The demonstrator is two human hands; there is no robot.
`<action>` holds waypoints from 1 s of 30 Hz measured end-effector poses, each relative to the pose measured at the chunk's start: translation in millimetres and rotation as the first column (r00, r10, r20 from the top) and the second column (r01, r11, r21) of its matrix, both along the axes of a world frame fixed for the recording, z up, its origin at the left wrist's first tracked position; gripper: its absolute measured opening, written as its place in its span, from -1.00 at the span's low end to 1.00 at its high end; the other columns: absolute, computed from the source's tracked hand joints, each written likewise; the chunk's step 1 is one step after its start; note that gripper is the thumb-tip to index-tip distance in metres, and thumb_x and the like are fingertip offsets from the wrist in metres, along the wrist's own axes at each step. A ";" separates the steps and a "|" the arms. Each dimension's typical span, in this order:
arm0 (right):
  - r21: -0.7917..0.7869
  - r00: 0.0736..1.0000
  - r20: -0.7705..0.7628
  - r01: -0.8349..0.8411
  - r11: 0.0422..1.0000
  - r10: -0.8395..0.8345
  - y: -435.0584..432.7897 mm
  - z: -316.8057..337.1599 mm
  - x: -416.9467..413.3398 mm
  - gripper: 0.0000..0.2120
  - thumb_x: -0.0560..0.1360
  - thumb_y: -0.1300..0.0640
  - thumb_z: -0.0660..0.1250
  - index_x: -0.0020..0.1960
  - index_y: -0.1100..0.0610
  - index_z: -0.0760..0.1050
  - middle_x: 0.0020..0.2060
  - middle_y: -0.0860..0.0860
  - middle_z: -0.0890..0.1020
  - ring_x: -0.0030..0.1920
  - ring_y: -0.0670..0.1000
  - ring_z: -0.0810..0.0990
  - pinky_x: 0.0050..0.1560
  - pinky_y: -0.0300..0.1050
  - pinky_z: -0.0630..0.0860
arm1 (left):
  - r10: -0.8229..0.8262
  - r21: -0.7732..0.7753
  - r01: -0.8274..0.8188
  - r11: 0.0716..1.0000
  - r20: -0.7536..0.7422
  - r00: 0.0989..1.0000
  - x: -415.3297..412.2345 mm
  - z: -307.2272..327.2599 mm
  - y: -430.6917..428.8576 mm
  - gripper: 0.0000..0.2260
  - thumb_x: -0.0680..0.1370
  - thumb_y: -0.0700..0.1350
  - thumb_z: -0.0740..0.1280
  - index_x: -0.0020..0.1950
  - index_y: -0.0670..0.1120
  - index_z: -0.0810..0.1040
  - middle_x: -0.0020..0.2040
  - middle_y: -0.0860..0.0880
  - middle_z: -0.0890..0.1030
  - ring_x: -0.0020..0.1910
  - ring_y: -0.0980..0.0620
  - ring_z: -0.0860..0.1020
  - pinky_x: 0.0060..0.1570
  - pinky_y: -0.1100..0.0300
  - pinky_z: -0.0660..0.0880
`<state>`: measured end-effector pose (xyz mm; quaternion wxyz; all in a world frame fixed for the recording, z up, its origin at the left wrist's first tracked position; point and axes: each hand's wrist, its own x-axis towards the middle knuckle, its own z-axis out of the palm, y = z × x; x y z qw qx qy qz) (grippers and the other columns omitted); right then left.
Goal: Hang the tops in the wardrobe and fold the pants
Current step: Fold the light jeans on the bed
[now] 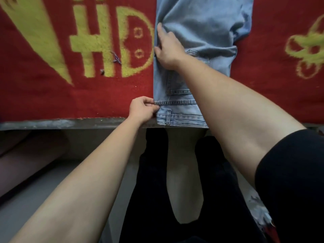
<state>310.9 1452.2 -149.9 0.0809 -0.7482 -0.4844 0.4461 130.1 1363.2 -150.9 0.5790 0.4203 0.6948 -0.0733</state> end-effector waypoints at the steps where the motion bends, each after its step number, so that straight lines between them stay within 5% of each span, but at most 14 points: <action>1: -0.032 1.000 -0.006 -0.029 0.999 0.028 0.2 -1.0 0.0 -0.29 0.61 0.05 0.19 0.61 0.17 -0.12 0.42 0.29 0.30 0.42 0.27 0.32 0.40 0.02 0.31 | -0.009 0.007 0.009 1.000 -0.005 1.000 -0.1 -1.8 1.2 -0.82 0.42 -0.30 0.50 -0.04 -0.15 0.58 -0.06 -0.22 0.67 -0.10 -0.05 0.61 0.06 0.01 0.58; 4: -0.034 0.999 -0.054 -0.004 0.999 0.002 -3.9 8.6 5.0 -0.31 0.58 0.08 0.21 0.60 0.17 -0.03 0.42 0.24 0.36 0.40 0.18 0.38 0.39 -0.07 0.31 | -0.052 0.005 0.052 0.999 0.003 0.999 -1.9 -1.3 2.4 -0.84 0.42 -0.26 0.49 -0.04 -0.14 0.61 -0.08 -0.18 0.69 -0.15 -0.01 0.60 0.03 0.02 0.58; 7: 0.221 0.973 0.198 0.075 0.972 -0.120 -27.3 24.4 21.9 -0.54 0.57 0.07 0.17 0.46 0.10 0.36 0.31 0.12 0.47 0.32 0.09 0.45 0.29 -0.10 0.33 | -0.052 0.009 0.052 0.999 0.034 0.998 2.4 7.2 -1.4 -0.76 0.44 -0.09 0.51 0.02 -0.18 0.63 -0.12 -0.08 0.65 -0.20 0.05 0.55 -0.05 0.10 0.54; 10: 0.413 0.755 0.468 0.272 0.869 -0.459 -62.1 34.2 42.7 -0.47 0.51 -0.12 0.17 0.46 -0.01 0.33 0.39 0.06 0.36 0.37 0.04 0.36 0.30 -0.08 0.27 | -0.128 0.109 0.130 0.985 -0.024 0.991 11.6 12.3 -3.4 -0.74 0.43 0.07 0.50 -0.16 -0.13 0.64 -0.18 -0.05 0.65 -0.21 0.05 0.54 -0.12 0.14 0.48; 13: 0.232 0.581 0.447 0.659 0.716 -0.680 -96.2 26.9 64.1 -0.21 0.48 -0.31 0.20 0.57 0.08 0.11 0.47 0.13 0.29 0.44 0.14 0.31 0.35 -0.02 0.25 | -0.220 0.158 0.240 0.958 -0.136 0.966 17.4 12.7 -1.3 -0.69 0.42 0.08 0.50 -0.34 -0.09 0.51 -0.32 -0.02 0.54 -0.27 0.01 0.46 -0.21 0.14 0.38; 17: -0.111 0.699 0.119 0.715 0.690 -0.705 -145.8 20.3 76.8 -0.38 0.57 -0.16 0.28 0.47 0.19 0.25 0.36 0.17 0.48 0.34 0.17 0.46 0.24 -0.14 0.33 | -0.279 0.050 0.289 0.956 -0.151 0.948 12.4 24.8 -8.4 -0.66 0.37 0.05 0.55 -0.38 -0.08 0.46 -0.37 0.00 0.52 -0.29 -0.02 0.48 -0.22 0.14 0.43; 22: -0.291 0.800 0.104 0.593 0.751 -0.591 -189.5 43.3 63.1 -0.46 0.54 -0.12 0.34 0.37 0.22 0.38 0.32 0.19 0.53 0.32 0.20 0.49 0.30 -0.05 0.38 | -0.328 -0.151 0.310 0.939 -0.113 0.938 -13.0 54.8 -43.4 -0.74 0.41 -0.06 0.54 -0.31 -0.14 0.52 -0.27 -0.10 0.59 -0.25 -0.02 0.52 -0.20 0.06 0.49; 25: -0.327 0.803 0.097 0.583 0.743 -0.588 -188.1 61.7 69.3 -0.50 0.50 -0.05 0.40 0.34 0.17 0.44 0.26 0.13 0.58 0.26 0.17 0.55 0.28 -0.01 0.46 | -0.358 -0.118 0.346 0.931 -0.103 0.928 -16.6 65.6 -37.4 -0.77 0.45 -0.06 0.50 -0.30 -0.06 0.50 -0.28 -0.02 0.59 -0.20 -0.05 0.58 -0.07 0.08 0.54; 30: -0.322 0.813 0.101 0.572 0.755 -0.573 -154.2 91.2 94.3 -0.64 0.47 0.01 0.39 0.18 0.20 0.54 0.00 0.10 0.62 -0.10 0.09 0.64 -0.01 0.08 0.62 | -0.273 0.063 0.276 0.959 -0.053 0.961 7.8 90.2 26.0 -0.78 0.47 -0.05 0.47 0.06 -0.10 0.61 0.06 -0.12 0.66 0.08 -0.11 0.62 0.11 -0.06 0.57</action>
